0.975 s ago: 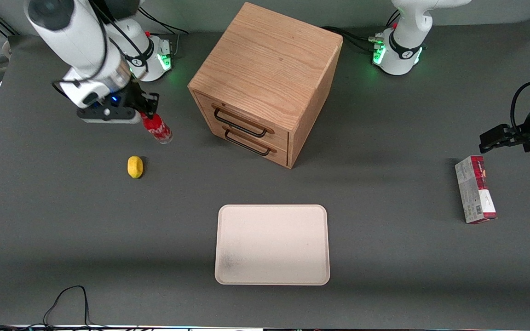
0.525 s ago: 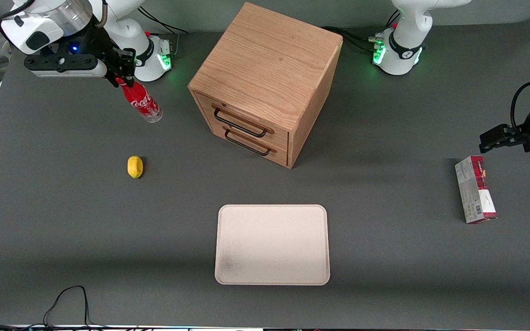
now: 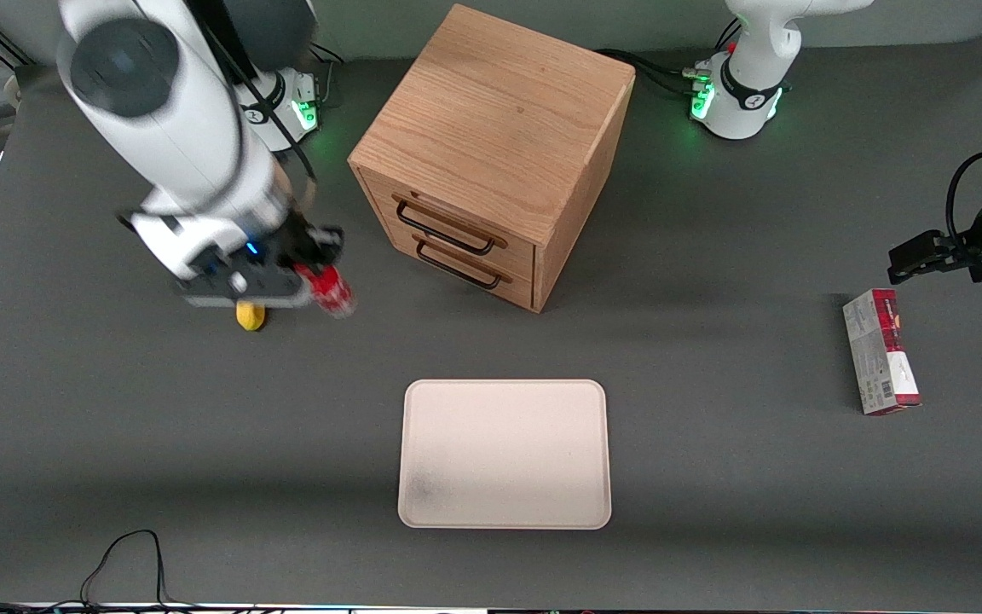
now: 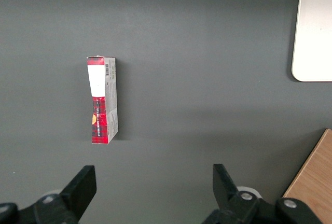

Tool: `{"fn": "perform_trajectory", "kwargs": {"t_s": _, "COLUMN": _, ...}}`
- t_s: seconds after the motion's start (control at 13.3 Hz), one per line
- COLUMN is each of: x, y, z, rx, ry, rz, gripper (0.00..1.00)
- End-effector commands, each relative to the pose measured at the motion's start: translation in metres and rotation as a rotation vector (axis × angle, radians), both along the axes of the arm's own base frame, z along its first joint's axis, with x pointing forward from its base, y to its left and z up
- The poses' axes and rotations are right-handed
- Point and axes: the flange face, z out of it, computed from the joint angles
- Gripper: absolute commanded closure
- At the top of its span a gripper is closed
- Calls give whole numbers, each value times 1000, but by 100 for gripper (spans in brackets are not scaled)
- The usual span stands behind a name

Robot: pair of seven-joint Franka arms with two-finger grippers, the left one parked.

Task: Place coke bottle on tray
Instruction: 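Carry the held bottle over to the white tray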

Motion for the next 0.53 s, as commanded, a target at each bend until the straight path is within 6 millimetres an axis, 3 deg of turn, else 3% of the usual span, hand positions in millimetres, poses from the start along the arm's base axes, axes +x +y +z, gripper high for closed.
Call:
{"fn": "perform_trajectory", "kwargs": {"t_s": 0.0, "x": 31, "y": 16, "z": -3, "rx": 53, "ry": -91, "rz": 25, "gripper": 100}}
{"fn": "perform_trajectory", "kwargs": {"t_s": 0.45, "x": 60, "y": 27, "z": -20, "rx": 109, "ry": -230, "rz": 29, "gripper": 100}}
